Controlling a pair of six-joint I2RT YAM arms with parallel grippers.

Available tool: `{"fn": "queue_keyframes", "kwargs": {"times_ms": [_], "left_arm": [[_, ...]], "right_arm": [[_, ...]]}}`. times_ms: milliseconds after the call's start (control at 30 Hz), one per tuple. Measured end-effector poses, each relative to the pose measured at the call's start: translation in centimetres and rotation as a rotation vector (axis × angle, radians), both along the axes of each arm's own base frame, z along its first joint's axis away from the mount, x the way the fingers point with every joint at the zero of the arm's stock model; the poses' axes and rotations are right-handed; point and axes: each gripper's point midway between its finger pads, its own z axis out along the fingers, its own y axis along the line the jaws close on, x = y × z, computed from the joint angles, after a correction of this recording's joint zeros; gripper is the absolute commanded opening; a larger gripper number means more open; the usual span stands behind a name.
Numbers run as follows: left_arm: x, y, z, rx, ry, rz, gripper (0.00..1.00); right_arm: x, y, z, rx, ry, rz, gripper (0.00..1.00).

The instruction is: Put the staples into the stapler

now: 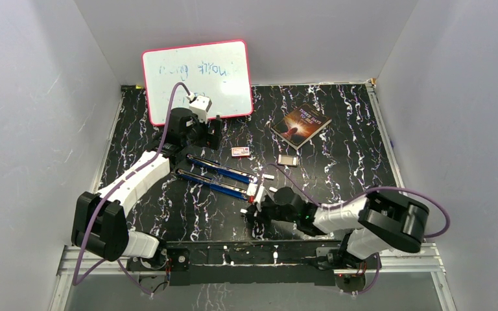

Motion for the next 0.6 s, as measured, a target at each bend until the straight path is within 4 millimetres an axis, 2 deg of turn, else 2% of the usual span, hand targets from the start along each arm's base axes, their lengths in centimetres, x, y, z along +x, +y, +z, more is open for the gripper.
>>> {"fn": "queue_keyframes", "kwargs": {"times_ms": [133,300,433,600], "left_arm": [[0.0,0.0,0.0,0.000,0.000,0.001,0.98],[0.0,0.0,0.0,0.001,-0.001,0.003,0.98],[0.0,0.1,0.0,0.001,0.000,0.004,0.98],[0.0,0.1,0.0,0.001,-0.001,0.004,0.98]], "right_arm": [[0.2,3.3,0.7,0.044,-0.011,0.080,0.15],[0.1,6.2,-0.6,0.054,-0.014,0.157,0.16],[0.2,7.9,-1.0,0.073,-0.026,0.185,0.20],[-0.1,8.5,-1.1,0.093,-0.043,0.208,0.31]]}}
